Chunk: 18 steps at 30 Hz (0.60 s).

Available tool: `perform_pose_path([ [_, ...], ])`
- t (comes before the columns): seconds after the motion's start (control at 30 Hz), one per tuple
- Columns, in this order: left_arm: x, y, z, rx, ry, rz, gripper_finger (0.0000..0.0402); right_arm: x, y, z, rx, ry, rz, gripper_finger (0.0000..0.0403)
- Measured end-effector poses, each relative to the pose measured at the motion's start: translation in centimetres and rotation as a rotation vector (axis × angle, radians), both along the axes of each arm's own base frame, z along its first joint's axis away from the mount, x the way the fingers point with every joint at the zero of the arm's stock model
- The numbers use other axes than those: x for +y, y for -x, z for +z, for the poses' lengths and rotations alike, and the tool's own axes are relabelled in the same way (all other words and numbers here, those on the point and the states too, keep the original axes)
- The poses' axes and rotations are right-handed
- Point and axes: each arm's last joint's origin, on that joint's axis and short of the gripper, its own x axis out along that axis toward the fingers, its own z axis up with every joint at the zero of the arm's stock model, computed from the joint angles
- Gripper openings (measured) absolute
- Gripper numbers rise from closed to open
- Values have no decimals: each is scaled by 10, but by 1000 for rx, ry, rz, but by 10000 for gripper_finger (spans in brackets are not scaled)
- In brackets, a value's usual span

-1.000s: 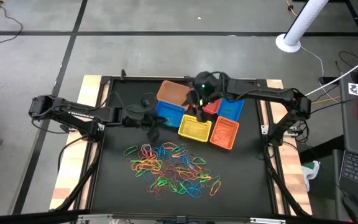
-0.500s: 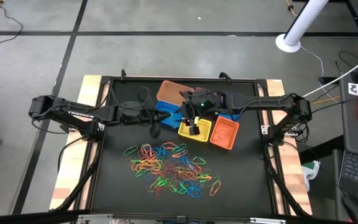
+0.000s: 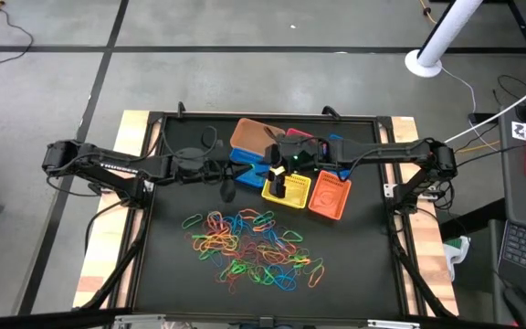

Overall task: Sort rubber bands into baskets
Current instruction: Put the green rubber band into the right blue basket

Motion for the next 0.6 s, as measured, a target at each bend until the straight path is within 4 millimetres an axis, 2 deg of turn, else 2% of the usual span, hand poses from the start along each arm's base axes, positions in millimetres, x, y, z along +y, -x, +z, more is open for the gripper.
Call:
perform_pose_path([
  [0.2, 0, 0, 1, -7, -11, -2, 10, 3, -9, -15, 39, -91, 80, 161],
  [0.43, 0, 0, 1, -10, -19, -4, 10, 3, -17, -31, 75, -91, 89, 157],
  [0.5, 0, 0, 1, -4, -28, -5, 10, 2, -17, -31, 82, -72, 91, 141],
  [0.6, 0, 0, 1, -2, -29, -6, 10, 2, -17, -31, 78, -44, 94, 97],
])
